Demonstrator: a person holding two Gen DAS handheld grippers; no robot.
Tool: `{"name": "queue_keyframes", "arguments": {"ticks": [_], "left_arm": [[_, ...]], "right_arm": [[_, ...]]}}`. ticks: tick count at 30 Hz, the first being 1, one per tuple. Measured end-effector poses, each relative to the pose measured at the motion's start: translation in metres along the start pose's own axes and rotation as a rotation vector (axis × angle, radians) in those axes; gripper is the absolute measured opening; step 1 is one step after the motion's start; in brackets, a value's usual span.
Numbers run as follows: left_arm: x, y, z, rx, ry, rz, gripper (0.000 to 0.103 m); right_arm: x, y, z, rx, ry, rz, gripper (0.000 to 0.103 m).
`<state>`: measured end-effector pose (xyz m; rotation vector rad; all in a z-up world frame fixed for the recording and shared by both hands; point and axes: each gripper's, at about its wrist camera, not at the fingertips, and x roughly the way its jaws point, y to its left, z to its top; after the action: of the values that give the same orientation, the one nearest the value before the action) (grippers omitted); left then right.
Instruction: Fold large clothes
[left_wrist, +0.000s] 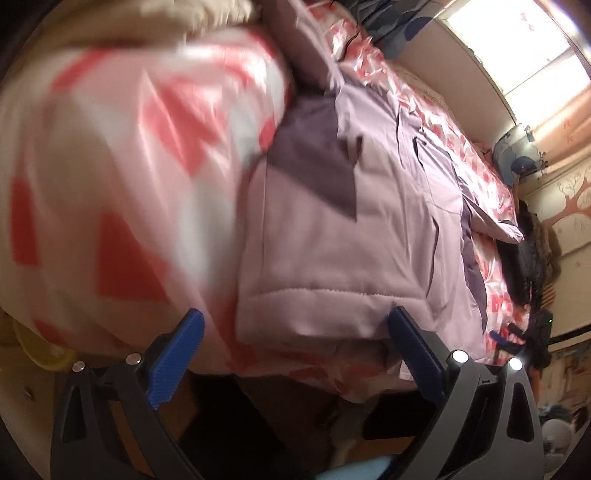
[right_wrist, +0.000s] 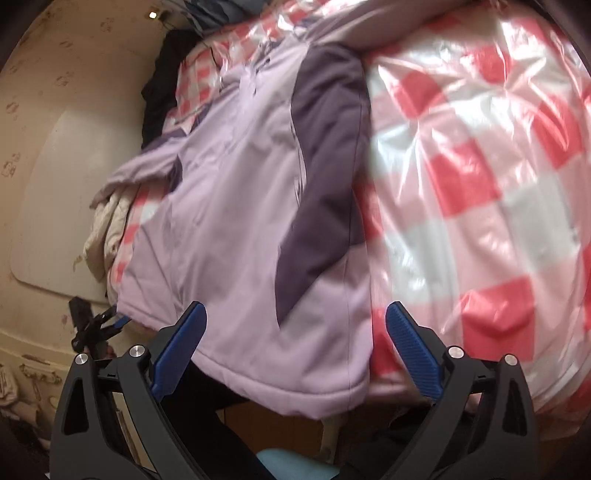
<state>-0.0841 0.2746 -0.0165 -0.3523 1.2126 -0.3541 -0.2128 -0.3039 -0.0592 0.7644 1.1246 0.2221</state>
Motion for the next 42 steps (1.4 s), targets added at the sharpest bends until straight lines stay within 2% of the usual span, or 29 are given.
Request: {"name": "queue_keyframes", "arguments": {"ticks": [3, 5, 7, 8, 9, 10, 11, 12, 13, 14, 15, 17, 20, 22, 24, 26, 27, 28, 29, 30, 31, 32, 33, 34, 35, 37, 40, 41, 42], "left_arm": [[0.002, 0.003, -0.006, -0.046, -0.015, 0.002, 0.096], [0.007, 0.001, 0.0, -0.04, 0.01, -0.002, 0.096], [0.018, 0.001, -0.001, -0.058, 0.027, 0.014, 0.096], [0.02, 0.001, 0.0, -0.057, 0.031, 0.012, 0.095], [0.024, -0.001, -0.001, -0.046, 0.032, 0.015, 0.093], [0.031, -0.006, 0.003, -0.037, 0.032, 0.018, 0.07], [0.035, -0.007, 0.004, -0.029, 0.048, 0.011, 0.052], [0.04, -0.006, 0.004, -0.035, 0.059, 0.009, 0.022], [0.036, -0.004, 0.004, -0.034, 0.058, 0.005, 0.019], [0.034, -0.007, 0.005, -0.019, 0.05, 0.003, 0.016], [0.03, -0.008, 0.005, -0.017, 0.043, -0.005, 0.014], [0.017, -0.014, 0.009, -0.041, 0.02, -0.084, 0.012], [-0.02, -0.033, 0.01, -0.019, -0.033, -0.174, 0.01], [-0.042, -0.046, 0.006, 0.024, -0.055, -0.197, 0.009], [-0.054, -0.054, -0.007, 0.065, -0.044, -0.207, 0.009], [-0.052, -0.053, -0.024, 0.112, 0.007, -0.178, 0.01], [-0.045, -0.05, -0.034, 0.144, 0.066, -0.15, 0.013], [-0.036, -0.046, -0.045, 0.177, 0.13, -0.115, 0.02], [-0.027, -0.038, -0.057, 0.203, 0.194, -0.078, 0.025], [-0.024, -0.025, -0.064, 0.195, 0.22, -0.034, 0.032], [-0.023, -0.012, -0.068, 0.171, 0.228, 0.024, 0.034], [-0.028, 0.004, -0.068, 0.137, 0.222, 0.086, 0.034], [-0.036, 0.011, -0.064, 0.12, 0.192, 0.098, 0.035], [-0.043, 0.014, -0.058, 0.111, 0.157, 0.099, 0.042], [-0.052, 0.013, -0.049, 0.102, 0.11, 0.101, 0.047], [-0.07, -0.006, -0.03, 0.123, -0.031, 0.062, 0.075], [-0.066, -0.057, -0.006, 0.211, -0.207, -0.038, 0.09], [-0.054, -0.075, 0.001, 0.238, -0.252, -0.069, 0.092], [-0.041, -0.087, 0.006, 0.25, -0.274, -0.074, 0.096]], "right_arm": [[0.017, -0.01, -0.012, 0.036, 0.043, 0.036, 0.094], [0.034, -0.013, -0.021, 0.053, 0.085, 0.047, 0.094], [0.045, -0.01, -0.03, 0.007, 0.105, -0.076, 0.094], [0.05, -0.008, -0.033, -0.007, 0.111, -0.101, 0.094], [0.053, -0.009, -0.036, -0.006, 0.112, -0.087, 0.094], [0.053, -0.008, -0.038, -0.01, 0.098, -0.071, 0.092], [0.052, -0.007, -0.039, -0.02, 0.083, -0.053, 0.072], [0.049, -0.007, -0.039, -0.02, 0.063, -0.006, 0.053], [0.045, -0.008, -0.037, 0.002, 0.052, 0.067, 0.034], [0.041, -0.006, -0.036, -0.002, 0.032, 0.097, 0.031], [0.035, -0.002, -0.034, -0.025, 0.009, 0.113, 0.03], [0.016, 0.007, -0.023, -0.029, -0.06, 0.257, 0.026], [-0.047, 0.028, 0.001, -0.073, -0.226, 0.382, 0.024], [-0.087, 0.037, 0.009, -0.113, -0.287, 0.393, 0.024], [-0.119, 0.035, 0.008, -0.15, -0.315, 0.376, 0.024], [-0.134, 0.024, -0.004, -0.172, -0.286, 0.304, 0.026], [-0.131, 0.014, -0.015, -0.186, -0.197, 0.229, 0.029], [-0.125, 0.0, -0.023, -0.179, -0.126, 0.156, 0.037], [-0.122, -0.014, -0.029, -0.162, -0.08, 0.079, 0.041], [-0.121, -0.035, -0.037, -0.136, -0.055, -0.016, 0.042], [-0.128, -0.055, -0.041, -0.096, -0.07, -0.086, 0.042], [-0.138, -0.07, -0.043, -0.062, -0.105, -0.104, 0.042], [-0.148, -0.079, -0.041, -0.036, -0.142, -0.084, 0.042], [-0.152, -0.079, -0.039, -0.027, -0.171, -0.055, 0.046], [-0.155, -0.076, -0.032, -0.032, -0.195, -0.028, 0.053], [-0.146, -0.057, -0.016, -0.077, -0.213, 0.026, 0.061], [-0.102, -0.028, 0.016, -0.127, -0.15, 0.161, 0.072], [-0.078, -0.023, 0.023, -0.135, -0.106, 0.153, 0.074], [-0.054, -0.023, 0.031, -0.14, -0.055, 0.106, 0.074]]}}
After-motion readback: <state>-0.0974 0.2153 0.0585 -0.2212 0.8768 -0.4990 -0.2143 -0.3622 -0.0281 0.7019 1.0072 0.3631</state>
